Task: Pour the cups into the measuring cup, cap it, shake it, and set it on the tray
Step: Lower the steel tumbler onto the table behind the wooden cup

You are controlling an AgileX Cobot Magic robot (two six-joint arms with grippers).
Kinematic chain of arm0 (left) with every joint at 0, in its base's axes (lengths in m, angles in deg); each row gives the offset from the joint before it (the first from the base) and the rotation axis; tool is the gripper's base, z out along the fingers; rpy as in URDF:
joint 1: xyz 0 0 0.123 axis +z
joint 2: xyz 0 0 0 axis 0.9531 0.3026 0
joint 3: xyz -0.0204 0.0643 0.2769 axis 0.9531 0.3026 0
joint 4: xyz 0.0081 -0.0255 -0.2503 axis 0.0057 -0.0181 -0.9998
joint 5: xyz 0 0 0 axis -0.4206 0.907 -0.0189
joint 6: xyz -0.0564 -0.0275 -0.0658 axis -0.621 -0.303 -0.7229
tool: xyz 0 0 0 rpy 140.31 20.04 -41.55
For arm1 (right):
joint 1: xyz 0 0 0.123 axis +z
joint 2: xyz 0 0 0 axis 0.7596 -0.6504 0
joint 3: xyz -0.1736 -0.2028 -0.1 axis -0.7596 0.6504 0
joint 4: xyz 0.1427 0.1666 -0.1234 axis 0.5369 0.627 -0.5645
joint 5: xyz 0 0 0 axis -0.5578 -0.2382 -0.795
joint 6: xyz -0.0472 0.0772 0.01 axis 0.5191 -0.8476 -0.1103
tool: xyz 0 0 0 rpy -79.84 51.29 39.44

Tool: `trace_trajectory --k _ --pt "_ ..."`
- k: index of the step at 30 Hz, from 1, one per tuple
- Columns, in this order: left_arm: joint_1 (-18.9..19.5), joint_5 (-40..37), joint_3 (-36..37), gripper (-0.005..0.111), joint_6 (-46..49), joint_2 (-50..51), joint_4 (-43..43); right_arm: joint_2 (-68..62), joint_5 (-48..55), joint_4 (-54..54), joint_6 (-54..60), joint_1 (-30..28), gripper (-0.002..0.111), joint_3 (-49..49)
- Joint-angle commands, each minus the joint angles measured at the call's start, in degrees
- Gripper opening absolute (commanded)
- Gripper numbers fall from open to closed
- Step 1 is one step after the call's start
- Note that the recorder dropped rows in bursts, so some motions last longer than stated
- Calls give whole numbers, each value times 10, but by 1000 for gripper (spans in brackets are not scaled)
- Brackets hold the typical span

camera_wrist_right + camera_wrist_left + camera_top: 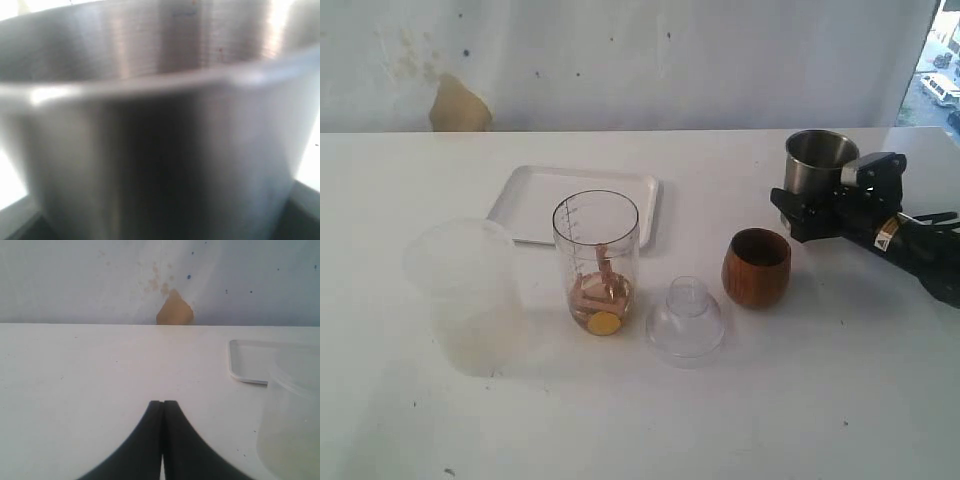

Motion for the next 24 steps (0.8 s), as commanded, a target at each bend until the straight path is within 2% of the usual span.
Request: trace_trajectory --k 1,6,8,11,17,20,24 --pt "1 1 -1 103 0 3 -7 5 -32 12 8 -3 0 -1" --pt "1 1 -1 103 0 3 -7 5 -18 11 3 -3 1 -1" --pt "1 1 -1 103 0 3 -7 5 -15 7 3 -3 5 -1" --pt "1 1 -1 103 0 3 -7 5 -15 0 -1 -3 21 -1" --pt "1 1 -1 103 0 3 -7 5 -15 -2 -26 -3 73 -1" --pt "1 1 -1 103 0 3 -7 5 -16 -3 -34 -3 83 -1" --pt "1 1 -1 103 0 3 -7 5 -16 -19 -34 -3 83 -1"
